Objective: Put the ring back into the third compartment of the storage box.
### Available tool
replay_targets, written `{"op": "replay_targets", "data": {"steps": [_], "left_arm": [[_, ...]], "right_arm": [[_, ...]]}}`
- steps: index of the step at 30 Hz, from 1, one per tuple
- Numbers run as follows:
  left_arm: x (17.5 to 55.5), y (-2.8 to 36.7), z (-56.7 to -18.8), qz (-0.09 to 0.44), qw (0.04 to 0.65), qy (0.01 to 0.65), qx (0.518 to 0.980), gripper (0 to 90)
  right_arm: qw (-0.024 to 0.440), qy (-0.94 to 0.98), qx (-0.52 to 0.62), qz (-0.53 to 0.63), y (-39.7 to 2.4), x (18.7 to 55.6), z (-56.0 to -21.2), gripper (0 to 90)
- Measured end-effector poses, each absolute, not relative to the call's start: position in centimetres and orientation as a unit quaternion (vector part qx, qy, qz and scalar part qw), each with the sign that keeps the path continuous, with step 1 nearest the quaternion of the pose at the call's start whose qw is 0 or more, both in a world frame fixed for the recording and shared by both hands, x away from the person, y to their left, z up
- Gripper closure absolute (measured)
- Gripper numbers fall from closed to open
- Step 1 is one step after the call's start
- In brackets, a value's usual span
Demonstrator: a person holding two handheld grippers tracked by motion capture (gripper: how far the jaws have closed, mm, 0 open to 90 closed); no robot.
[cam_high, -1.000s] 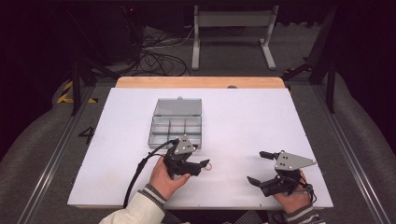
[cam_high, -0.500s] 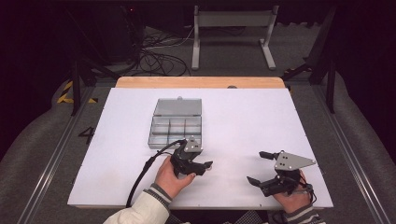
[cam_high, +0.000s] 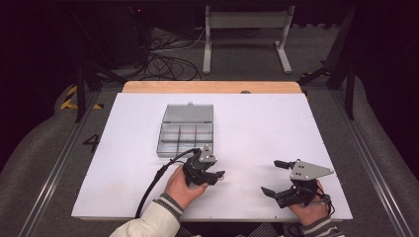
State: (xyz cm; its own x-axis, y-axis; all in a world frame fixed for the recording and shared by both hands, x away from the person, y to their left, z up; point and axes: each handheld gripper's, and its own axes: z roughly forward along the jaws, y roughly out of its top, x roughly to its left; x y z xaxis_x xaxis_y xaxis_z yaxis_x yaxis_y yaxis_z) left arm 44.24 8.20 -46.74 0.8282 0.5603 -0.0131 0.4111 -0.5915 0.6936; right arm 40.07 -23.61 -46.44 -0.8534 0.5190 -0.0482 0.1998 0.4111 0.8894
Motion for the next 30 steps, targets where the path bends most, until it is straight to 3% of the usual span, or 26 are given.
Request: {"op": "replay_targets", "data": {"steps": [22,30], "left_arm": [[45.0,6.9,-47.5,0.094,0.317,0.265,0.906,75.5],[45.0,6.8,-47.7,0.095,0.3,0.256,0.914,80.0]], "right_arm": [[0.158,0.826,0.217,0.496,-23.6,40.1,-46.5,4.5],[0.156,0.826,0.217,0.495,-23.6,40.1,-46.5,4.4]]}}
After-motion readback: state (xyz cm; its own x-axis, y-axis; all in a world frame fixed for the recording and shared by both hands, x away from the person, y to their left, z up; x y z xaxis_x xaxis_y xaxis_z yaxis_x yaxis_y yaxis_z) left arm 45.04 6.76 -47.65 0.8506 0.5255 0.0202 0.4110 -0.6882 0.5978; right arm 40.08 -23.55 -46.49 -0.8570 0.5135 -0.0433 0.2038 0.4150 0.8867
